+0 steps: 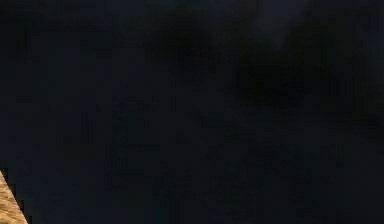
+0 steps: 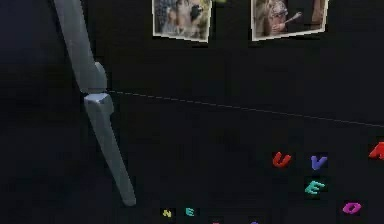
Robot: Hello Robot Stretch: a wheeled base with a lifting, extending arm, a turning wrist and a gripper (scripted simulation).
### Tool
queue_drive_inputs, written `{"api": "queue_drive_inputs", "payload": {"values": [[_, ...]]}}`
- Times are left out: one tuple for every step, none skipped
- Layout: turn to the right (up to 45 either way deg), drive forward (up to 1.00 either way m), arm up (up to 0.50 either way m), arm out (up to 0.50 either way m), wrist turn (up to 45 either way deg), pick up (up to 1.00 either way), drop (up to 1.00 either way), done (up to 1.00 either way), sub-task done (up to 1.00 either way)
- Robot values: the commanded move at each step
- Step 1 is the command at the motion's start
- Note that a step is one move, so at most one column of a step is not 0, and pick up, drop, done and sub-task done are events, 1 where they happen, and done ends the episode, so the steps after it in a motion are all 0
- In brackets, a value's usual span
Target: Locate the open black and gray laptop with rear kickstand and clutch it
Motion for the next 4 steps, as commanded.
{"api": "queue_drive_inputs", "payload": {"values": [[-45.0,0.0,0.0,0.0,0.0,0.0,0.0,0.0,0.0],[-45.0,0.0,0.0,0.0,0.0,0.0,0.0,0.0,0.0],[-42.0,0.0,0.0,0.0,0.0,0.0,0.0,0.0,0.0],[0.0,0.25,0.0,0.0,0.0,0.0,0.0,0.0,0.0]]}}
